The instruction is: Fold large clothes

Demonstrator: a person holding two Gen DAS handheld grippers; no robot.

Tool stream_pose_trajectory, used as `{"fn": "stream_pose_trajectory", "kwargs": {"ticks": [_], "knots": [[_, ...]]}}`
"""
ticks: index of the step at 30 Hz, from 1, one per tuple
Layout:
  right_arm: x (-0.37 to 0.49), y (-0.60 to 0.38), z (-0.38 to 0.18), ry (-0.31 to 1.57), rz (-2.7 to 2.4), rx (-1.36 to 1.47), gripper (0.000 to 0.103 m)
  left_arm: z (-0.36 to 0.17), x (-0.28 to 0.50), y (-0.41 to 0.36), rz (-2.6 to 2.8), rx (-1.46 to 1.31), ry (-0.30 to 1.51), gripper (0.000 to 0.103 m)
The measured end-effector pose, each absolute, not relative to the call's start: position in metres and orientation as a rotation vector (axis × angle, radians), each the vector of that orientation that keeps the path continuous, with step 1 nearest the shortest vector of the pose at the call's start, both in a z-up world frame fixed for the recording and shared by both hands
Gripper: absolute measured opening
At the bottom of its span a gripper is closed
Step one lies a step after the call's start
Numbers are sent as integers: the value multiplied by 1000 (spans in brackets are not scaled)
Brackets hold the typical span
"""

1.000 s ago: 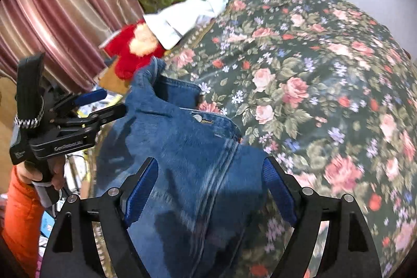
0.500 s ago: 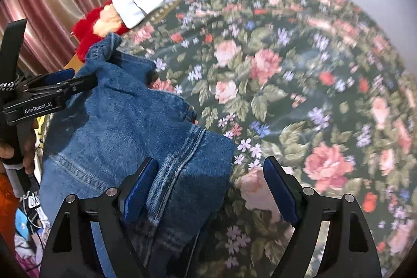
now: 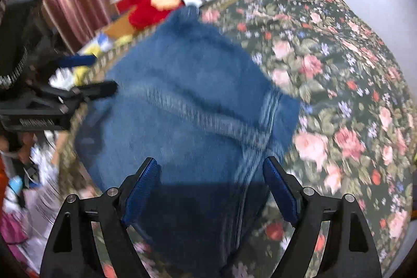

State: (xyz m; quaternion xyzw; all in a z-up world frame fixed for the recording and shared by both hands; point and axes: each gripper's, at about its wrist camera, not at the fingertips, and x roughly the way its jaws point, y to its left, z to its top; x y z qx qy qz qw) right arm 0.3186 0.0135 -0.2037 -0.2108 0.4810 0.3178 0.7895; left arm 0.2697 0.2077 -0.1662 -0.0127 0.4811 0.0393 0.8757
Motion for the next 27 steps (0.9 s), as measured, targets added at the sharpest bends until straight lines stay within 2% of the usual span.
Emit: {"fn": "stream_pose_trajectory", "kwargs": {"ticks": [6,12,22,27], "knots": [[305,-25,-198,1068,653,-394,82,-164,234,219,162,-14,1010,86],[289,-52,-155,963,604,-266,82,-120,201,219,196,-19,895,86],[209,-71,-24,505,635,-85,82,-5,138,170,117,-38,533,86],[165,-84,15,341,630,-16,82,39,97,139,105,-40,333,86]]}}
